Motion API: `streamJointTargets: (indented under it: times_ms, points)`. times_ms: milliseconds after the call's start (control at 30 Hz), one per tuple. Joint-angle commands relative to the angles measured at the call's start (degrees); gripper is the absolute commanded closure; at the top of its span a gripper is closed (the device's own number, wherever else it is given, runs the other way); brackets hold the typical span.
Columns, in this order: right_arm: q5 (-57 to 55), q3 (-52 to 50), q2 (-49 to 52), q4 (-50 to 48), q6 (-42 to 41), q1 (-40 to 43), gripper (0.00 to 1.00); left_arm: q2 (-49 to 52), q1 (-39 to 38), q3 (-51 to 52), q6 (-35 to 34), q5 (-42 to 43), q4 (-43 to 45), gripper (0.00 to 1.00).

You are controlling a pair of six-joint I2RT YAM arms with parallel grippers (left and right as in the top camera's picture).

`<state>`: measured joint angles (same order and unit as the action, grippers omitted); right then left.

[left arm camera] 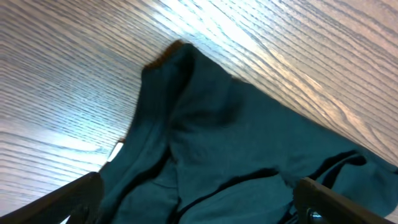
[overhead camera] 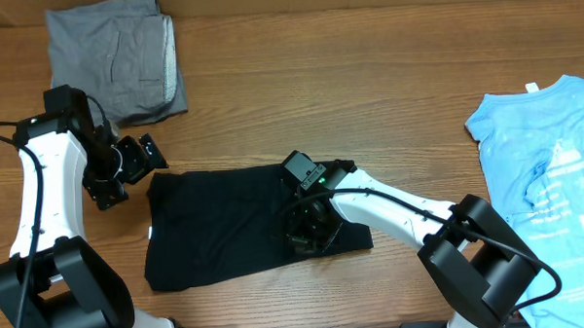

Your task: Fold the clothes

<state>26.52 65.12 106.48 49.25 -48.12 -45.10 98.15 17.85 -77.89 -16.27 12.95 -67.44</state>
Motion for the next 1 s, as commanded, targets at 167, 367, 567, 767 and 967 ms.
streamJointTargets:
  times_ms: [167,367,567,767,967]
  points:
    - [-5.75,6.25,-3.39,10.95,1.31,1.2,0.96,0.0,-0.07,0.98,1.53,-3.91,1.33,0.0]
    - [-15.06,15.06,-7.85,24.2,8.09,6.51,0.67,2.36,1.75,1.99,3.67,-3.98,3.15,0.0]
    - [-19.02,16.61,-9.66,29.18,11.41,13.77,0.0,9.62,4.42,2.91,9.53,2.1,2.82,0.0]
    - [-18.84,16.61,-9.64,30.62,12.63,18.82,0.0,15.85,5.75,3.72,16.17,13.81,3.21,0.0]
    - [-18.97,16.59,-9.62,29.05,12.83,19.15,0.0,17.51,5.7,5.25,18.93,13.22,3.87,0.02]
